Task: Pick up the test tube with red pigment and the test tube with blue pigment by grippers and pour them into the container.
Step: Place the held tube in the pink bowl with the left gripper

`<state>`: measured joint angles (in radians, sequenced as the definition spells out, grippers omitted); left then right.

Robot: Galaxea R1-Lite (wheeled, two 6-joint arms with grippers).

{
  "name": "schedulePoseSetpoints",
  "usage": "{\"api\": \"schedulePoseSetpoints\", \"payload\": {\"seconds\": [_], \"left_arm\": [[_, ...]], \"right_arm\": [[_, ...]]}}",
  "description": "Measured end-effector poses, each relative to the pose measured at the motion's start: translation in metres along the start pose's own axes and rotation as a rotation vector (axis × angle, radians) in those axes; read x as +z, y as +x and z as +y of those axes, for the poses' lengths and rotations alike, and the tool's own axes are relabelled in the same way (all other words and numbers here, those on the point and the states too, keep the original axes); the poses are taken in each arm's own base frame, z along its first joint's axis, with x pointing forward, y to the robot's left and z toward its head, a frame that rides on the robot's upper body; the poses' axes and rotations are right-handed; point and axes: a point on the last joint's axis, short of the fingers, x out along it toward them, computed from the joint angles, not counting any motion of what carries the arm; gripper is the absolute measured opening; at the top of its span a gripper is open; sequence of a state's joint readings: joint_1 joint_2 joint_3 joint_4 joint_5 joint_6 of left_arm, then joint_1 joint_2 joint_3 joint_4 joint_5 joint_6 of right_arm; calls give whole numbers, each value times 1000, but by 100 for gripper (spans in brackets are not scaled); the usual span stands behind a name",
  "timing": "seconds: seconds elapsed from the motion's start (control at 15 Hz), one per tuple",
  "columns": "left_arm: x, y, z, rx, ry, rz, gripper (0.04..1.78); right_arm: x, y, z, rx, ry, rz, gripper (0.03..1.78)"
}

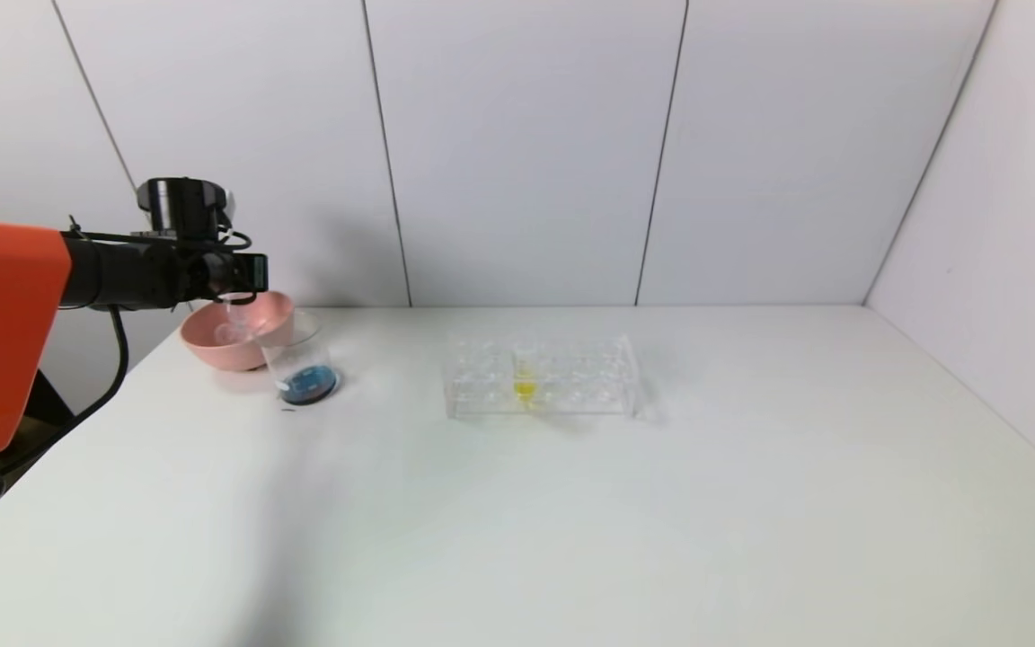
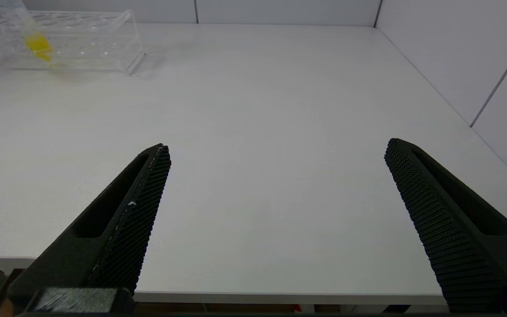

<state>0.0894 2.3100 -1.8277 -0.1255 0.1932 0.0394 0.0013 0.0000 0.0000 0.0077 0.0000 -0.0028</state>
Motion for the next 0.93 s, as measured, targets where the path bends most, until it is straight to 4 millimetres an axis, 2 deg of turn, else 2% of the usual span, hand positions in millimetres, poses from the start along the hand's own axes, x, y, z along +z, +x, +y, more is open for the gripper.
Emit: {"api": "schedulePoseSetpoints", "payload": {"seconds": [0.13,0.47,0.6,0.73,0.93], "left_arm": [[0,0,0,1,0,0,64],[2,-3,1,1,-2,-7,140],[6,-8,1,0,-6,-32,162],[11,-20,3,4,-11,-62,174],[24,-56,3,-2,-18,-123,177]], "right_arm": [[0,0,0,0,0,0,177],[0,0,0,0,0,0,177],[0,0,0,0,0,0,178],[0,0,0,0,0,0,177],[0,0,0,0,0,0,177]]}}
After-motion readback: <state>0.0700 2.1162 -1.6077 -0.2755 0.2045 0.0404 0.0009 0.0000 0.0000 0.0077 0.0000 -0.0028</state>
